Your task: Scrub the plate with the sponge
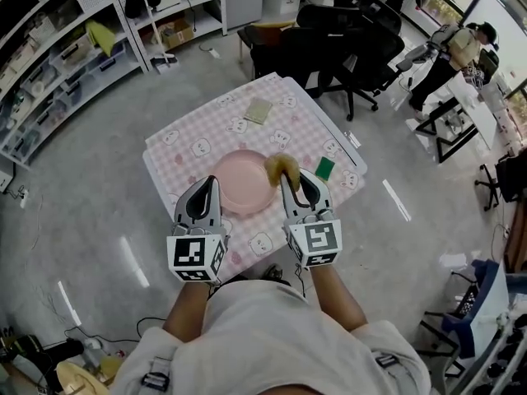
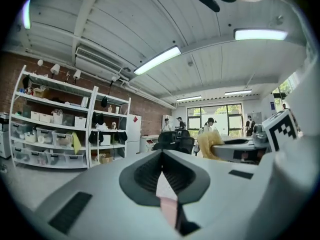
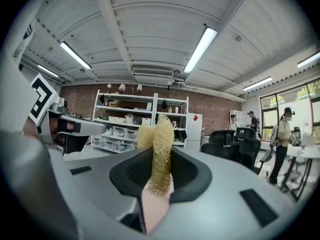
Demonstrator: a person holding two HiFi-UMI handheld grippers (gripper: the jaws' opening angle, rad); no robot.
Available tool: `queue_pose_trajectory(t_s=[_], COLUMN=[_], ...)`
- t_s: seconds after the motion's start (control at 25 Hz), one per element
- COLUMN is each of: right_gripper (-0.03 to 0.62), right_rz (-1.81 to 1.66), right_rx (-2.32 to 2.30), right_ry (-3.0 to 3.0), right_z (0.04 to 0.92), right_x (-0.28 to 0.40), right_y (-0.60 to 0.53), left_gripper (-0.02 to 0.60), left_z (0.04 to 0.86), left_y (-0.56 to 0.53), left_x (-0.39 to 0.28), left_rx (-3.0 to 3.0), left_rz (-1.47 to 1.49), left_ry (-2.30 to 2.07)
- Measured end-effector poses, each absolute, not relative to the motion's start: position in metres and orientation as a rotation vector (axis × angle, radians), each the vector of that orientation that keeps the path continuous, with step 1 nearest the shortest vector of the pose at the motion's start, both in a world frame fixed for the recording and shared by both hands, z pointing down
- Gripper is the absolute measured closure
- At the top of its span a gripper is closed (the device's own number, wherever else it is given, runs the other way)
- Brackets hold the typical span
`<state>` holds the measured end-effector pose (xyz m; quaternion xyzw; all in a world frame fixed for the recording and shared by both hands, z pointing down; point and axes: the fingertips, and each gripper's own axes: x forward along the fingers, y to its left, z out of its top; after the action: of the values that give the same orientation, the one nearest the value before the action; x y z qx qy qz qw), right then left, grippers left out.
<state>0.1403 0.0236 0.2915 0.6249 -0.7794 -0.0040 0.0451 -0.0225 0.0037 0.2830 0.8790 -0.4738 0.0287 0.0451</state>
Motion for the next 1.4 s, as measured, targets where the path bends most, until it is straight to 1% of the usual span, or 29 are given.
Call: queue_pose_trajectory(t_s=[0.76,1.4], right_gripper=[0.516,0.516], right_rz=[-0.069,-0.064], right_rx=[1.926,1.949], right_ry=[-2.344,-2.301], right_z=[0.284,0.29], right_x=[0.128,0.138], right_y=[0.028,0.031], left_gripper=[0.571,0.571], left_z=[0.289,0.296], left_y=[0.008,0.008], left_x=[-0.022,-0.017], left_rx=[2.703,2.708], left_rz=[0.072,0.089], left_ry=[-1.389,-1.375])
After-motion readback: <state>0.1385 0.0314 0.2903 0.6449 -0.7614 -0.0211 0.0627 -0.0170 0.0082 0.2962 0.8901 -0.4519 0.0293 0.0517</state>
